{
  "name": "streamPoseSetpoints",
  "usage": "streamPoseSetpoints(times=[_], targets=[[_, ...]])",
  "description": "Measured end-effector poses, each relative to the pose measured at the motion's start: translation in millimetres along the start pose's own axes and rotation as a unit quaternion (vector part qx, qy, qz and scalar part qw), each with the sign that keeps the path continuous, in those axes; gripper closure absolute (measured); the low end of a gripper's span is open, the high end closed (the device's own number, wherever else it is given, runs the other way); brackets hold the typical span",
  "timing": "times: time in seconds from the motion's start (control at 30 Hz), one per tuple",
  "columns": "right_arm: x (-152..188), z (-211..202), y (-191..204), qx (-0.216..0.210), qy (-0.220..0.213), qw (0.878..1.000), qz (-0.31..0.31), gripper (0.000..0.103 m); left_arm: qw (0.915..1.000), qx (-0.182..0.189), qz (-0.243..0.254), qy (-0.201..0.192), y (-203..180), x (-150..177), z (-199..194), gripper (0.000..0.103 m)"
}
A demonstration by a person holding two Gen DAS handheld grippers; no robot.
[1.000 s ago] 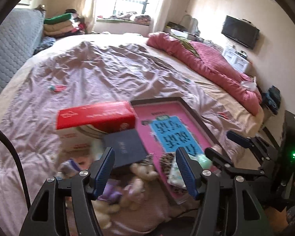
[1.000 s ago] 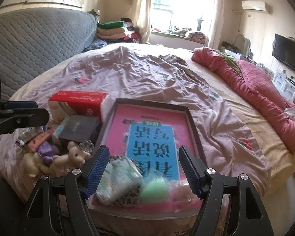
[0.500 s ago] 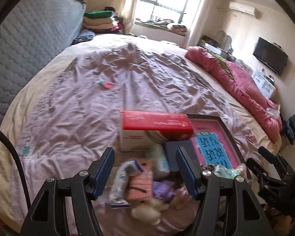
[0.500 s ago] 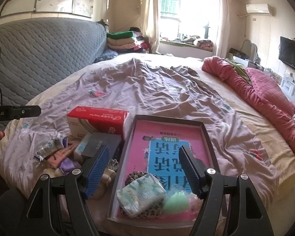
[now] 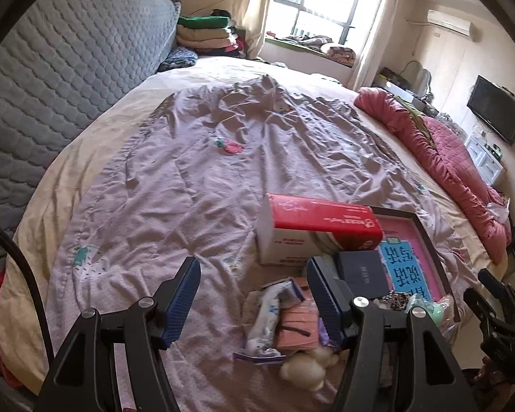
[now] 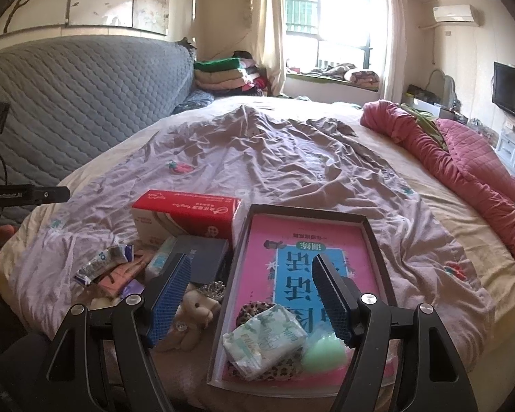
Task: Organize soft objects
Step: 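Reach the left gripper to the white pack while the right reaches the teddy bear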
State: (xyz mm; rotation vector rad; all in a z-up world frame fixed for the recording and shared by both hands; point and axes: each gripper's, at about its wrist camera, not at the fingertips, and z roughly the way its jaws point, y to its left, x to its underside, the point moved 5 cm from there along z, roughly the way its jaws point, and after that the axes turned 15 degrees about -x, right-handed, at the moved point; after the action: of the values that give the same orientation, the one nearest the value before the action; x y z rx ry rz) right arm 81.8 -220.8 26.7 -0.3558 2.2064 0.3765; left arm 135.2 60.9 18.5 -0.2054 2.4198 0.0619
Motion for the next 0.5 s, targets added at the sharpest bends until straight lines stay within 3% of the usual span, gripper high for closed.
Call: streamPoseSetpoints(times=[0.5], targets=[[19.3,29.1,47.3,-0.056,0.045,0.997,-0.025,0.028,0.9973,0.002,0.016,0.072,-5.3,27.6,44.3,0.039]])
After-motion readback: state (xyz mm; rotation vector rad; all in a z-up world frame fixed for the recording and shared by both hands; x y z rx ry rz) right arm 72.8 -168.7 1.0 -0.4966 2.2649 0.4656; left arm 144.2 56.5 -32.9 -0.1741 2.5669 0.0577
